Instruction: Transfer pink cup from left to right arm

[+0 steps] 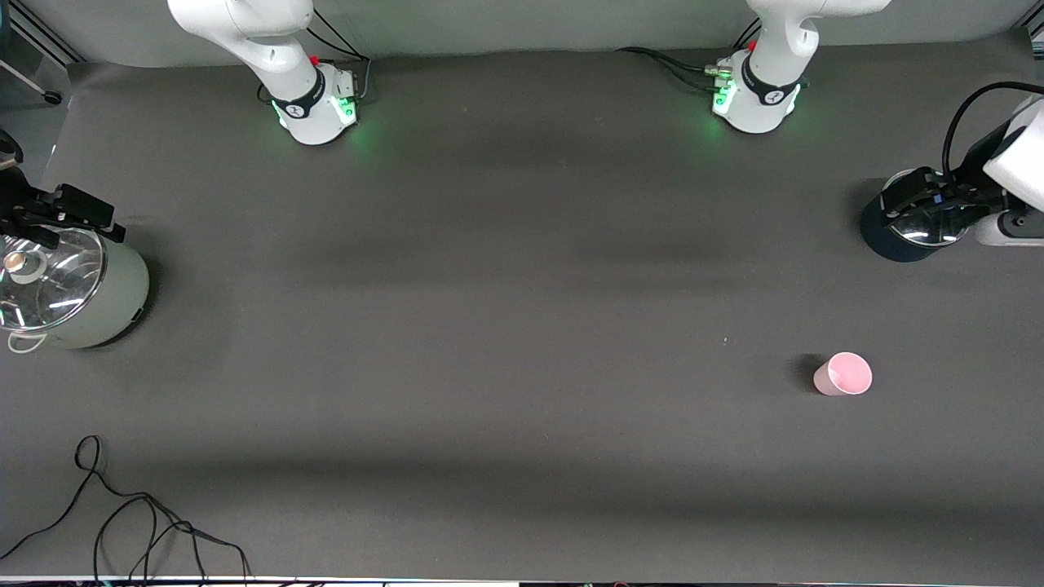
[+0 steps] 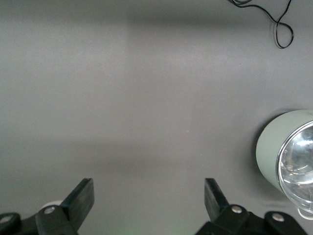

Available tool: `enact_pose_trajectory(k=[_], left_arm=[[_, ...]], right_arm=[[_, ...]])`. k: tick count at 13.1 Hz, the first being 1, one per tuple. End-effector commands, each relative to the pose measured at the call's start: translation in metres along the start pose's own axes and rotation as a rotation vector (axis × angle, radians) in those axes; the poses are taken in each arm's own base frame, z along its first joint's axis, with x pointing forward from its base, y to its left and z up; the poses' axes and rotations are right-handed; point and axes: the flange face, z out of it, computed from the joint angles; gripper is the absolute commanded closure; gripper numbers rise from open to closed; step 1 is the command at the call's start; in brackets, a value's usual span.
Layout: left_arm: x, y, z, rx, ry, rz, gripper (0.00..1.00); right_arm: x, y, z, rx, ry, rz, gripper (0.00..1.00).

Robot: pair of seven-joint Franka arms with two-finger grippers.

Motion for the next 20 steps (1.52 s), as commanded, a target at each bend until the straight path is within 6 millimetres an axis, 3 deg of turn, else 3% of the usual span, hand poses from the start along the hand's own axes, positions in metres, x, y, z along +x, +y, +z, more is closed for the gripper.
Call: enact_pose_trajectory(k=[1, 3, 5, 7, 10, 13, 15, 17, 20], left_arm=[[0.005, -0.001, -0.007, 0.013, 0.029, -0.001, 0.0], [0.007, -0.006, -0.009, 0.014, 0.053, 0.08, 0.0], [0.01, -0.034, -0.017, 0.001, 0.075, 0.174, 0.0], [0.015, -0.04, -0.02, 0.006, 0.088, 0.257, 0.0], [0.031, -0.087, -0.011, -0.055, 0.133, 0.385, 0.0], [0.065, -0.164, 0.035, -0.216, 0.183, 0.542, 0.0], [0.08, -0.195, 0.063, -0.287, 0.235, 0.656, 0.0], [0.1, -0.218, 0.109, -0.343, 0.287, 0.767, 0.0], [0.112, -0.261, 0.194, -0.512, 0.409, 0.853, 0.0]], right_arm=[[0.003, -0.002, -0.004, 0.014, -0.001, 0.015, 0.0], [0.002, -0.002, -0.004, 0.014, -0.002, 0.016, 0.0], [0.002, -0.002, -0.004, 0.014, -0.002, 0.015, 0.0], [0.002, -0.001, -0.004, 0.014, -0.002, 0.016, 0.0], [0.002, -0.001, -0.004, 0.014, -0.002, 0.016, 0.0], [0.002, -0.001, -0.004, 0.014, -0.002, 0.016, 0.0], [0.002, 0.0, -0.004, 0.014, -0.002, 0.018, 0.0], [0.002, 0.001, -0.004, 0.014, -0.002, 0.019, 0.0], [0.001, 0.002, -0.005, 0.014, -0.002, 0.021, 0.0]])
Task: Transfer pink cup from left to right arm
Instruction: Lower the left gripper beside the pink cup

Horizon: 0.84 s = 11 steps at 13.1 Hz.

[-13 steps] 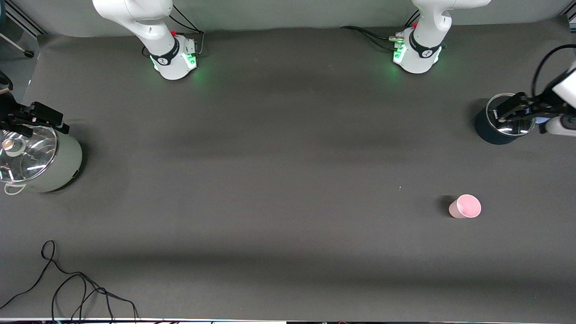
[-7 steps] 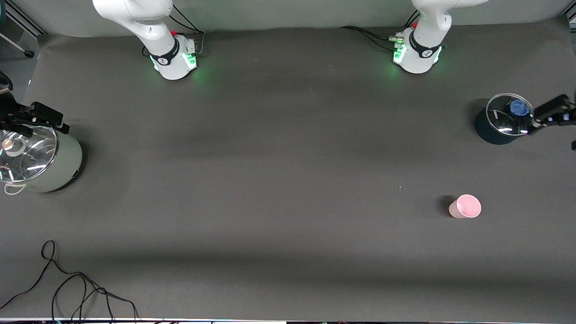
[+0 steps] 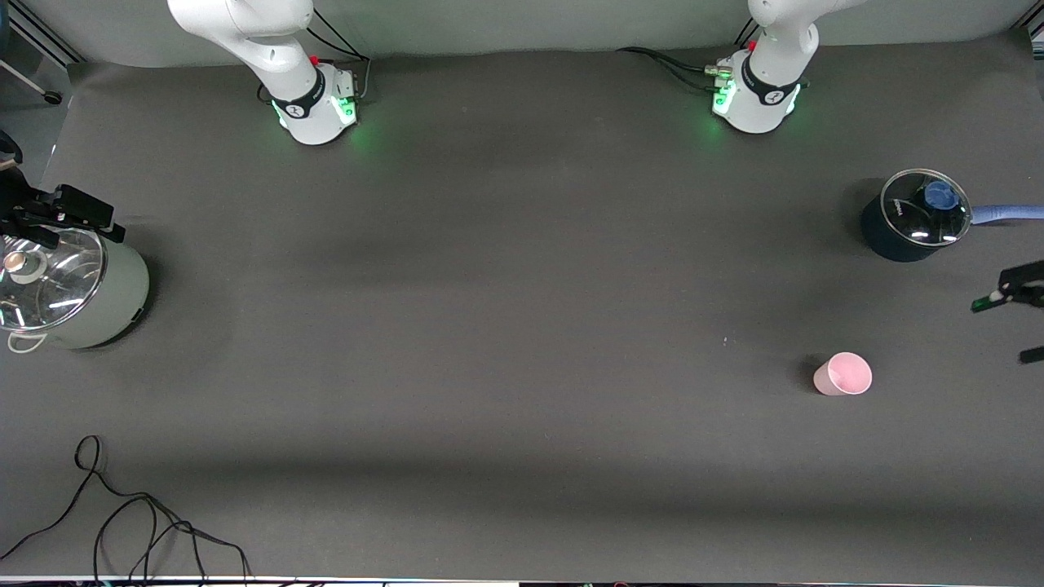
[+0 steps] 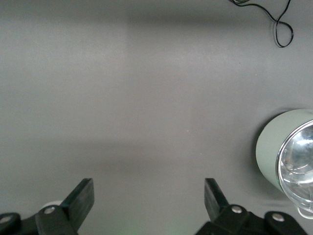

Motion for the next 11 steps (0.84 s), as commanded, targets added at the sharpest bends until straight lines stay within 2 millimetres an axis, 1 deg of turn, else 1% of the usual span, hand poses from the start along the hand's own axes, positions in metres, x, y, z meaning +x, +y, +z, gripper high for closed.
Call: enact_pose_trajectory(k=[1, 4, 6, 7, 8, 9, 10, 11], left_arm=[[-0.046, -0.051, 0.04, -0.078, 0.125, 0.099, 0.0], [-0.1, -0.087, 0.094, -0.123, 0.231, 0.277, 0.0], [-0.145, -0.106, 0.121, -0.119, 0.316, 0.39, 0.0], [-0.164, -0.114, 0.131, -0.101, 0.377, 0.433, 0.0], [-0.179, -0.117, 0.146, -0.102, 0.424, 0.472, 0.0], [-0.201, -0.12, 0.163, -0.111, 0.455, 0.483, 0.0], [-0.212, -0.122, 0.179, -0.121, 0.477, 0.494, 0.0], [-0.223, -0.123, 0.19, -0.123, 0.511, 0.519, 0.0]], right_arm=[[0.002, 0.0, -0.005, 0.014, 0.0, 0.018, 0.0], [0.002, 0.0, -0.005, 0.014, 0.0, 0.018, 0.0], [0.001, 0.001, -0.005, 0.014, 0.0, 0.02, 0.0], [0.001, 0.002, -0.005, 0.014, 0.0, 0.021, 0.0], [0.001, 0.001, -0.005, 0.014, 0.0, 0.02, 0.0], [0.001, 0.001, -0.005, 0.014, 0.0, 0.02, 0.0], [0.001, 0.001, -0.005, 0.014, 0.0, 0.02, 0.0], [0.001, 0.001, -0.006, 0.014, 0.002, 0.02, 0.0]])
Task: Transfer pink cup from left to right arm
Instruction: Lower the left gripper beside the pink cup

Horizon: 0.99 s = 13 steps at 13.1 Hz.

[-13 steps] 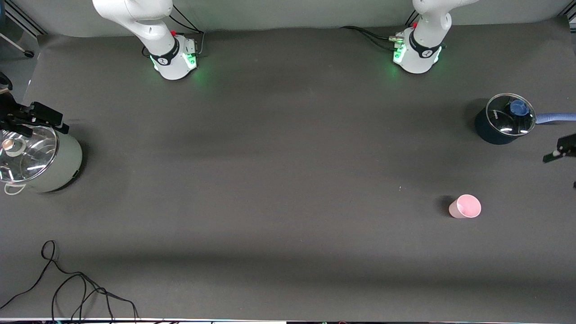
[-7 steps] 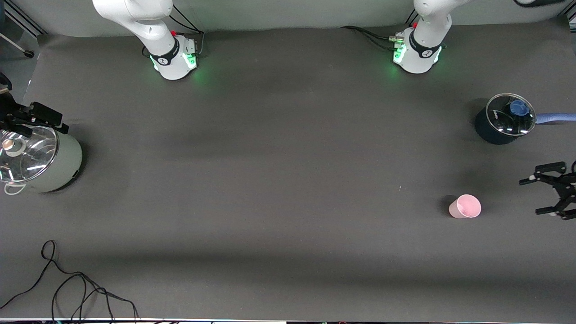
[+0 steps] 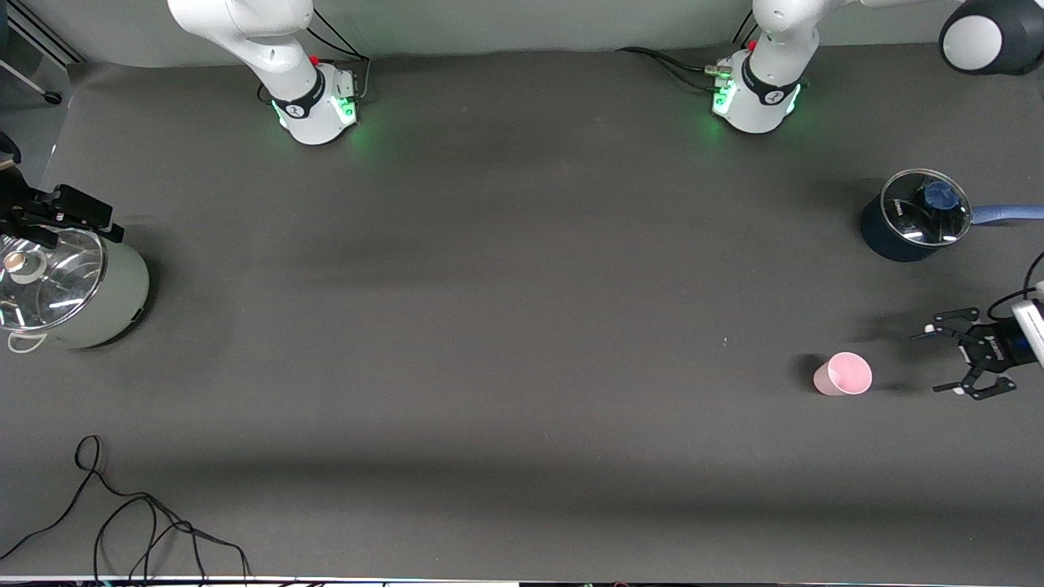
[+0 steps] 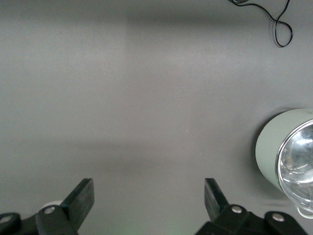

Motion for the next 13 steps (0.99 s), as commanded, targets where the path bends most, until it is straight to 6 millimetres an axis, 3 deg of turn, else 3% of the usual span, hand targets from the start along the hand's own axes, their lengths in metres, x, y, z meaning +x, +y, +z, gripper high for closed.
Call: enact_pose_trajectory(k=[1, 3, 7, 11, 13], left_arm=[[-0.032, 0.006, 0.018, 0.004, 0.109, 0.085, 0.0], [-0.054, 0.012, 0.033, 0.003, 0.151, 0.112, 0.0], [-0.08, 0.022, 0.053, 0.023, 0.218, 0.144, 0.0], [-0.095, 0.031, 0.067, 0.024, 0.26, 0.109, 0.0], [-0.093, 0.03, 0.071, 0.02, 0.269, 0.105, 0.0]], right_arm=[[0.001, 0.0, -0.004, 0.015, -0.002, 0.019, 0.0], [0.001, -0.001, -0.004, 0.015, -0.002, 0.016, 0.0], [0.0, -0.001, -0.004, 0.015, -0.002, 0.016, 0.0], [-0.001, -0.001, -0.005, 0.015, -0.002, 0.016, 0.0], [-0.001, -0.001, -0.005, 0.015, -0.002, 0.016, 0.0]])
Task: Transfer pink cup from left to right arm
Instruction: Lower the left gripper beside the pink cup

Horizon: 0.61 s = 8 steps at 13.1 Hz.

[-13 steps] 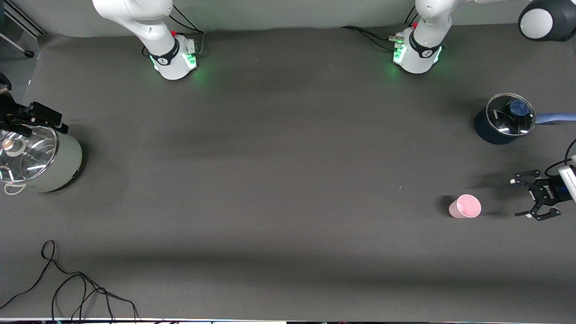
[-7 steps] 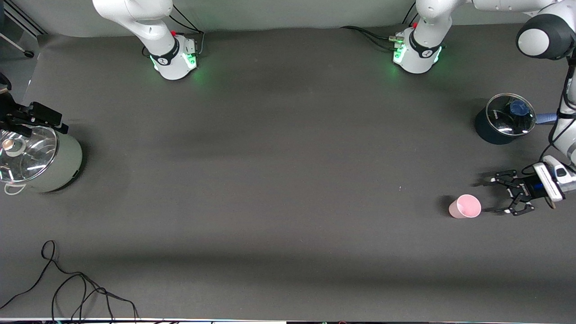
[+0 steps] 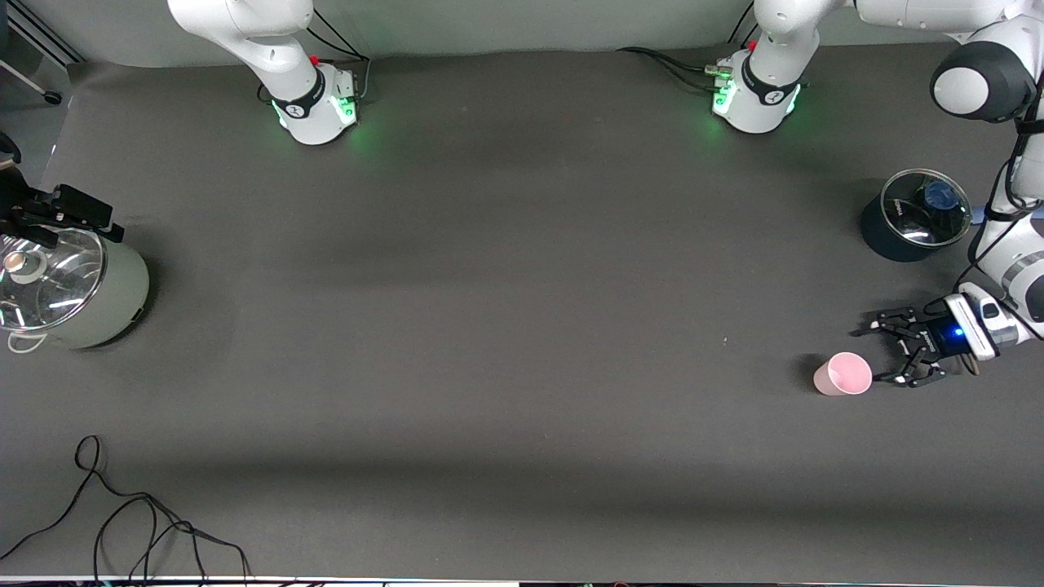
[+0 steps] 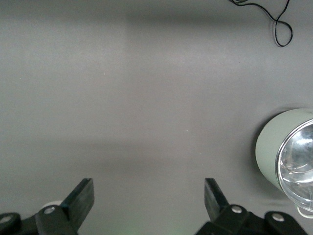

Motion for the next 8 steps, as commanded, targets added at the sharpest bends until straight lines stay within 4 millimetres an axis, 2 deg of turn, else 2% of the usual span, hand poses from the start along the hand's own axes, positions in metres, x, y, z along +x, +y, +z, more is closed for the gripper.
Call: enact_pose_trajectory(k=[1, 6, 8], left_arm=[[0.0, 0.002, 0.008, 0.004, 0.05, 0.015, 0.0], [0.011, -0.005, 0.044, -0.012, 0.088, 0.019, 0.0], [0.008, -0.002, 0.051, -0.014, 0.08, 0.012, 0.0]], right_arm=[[-0.001, -0.001, -0.005, 0.015, -0.001, 0.016, 0.0], [-0.001, -0.001, -0.005, 0.013, -0.001, 0.016, 0.0], [-0.001, 0.0, -0.005, 0.015, 0.0, 0.019, 0.0]])
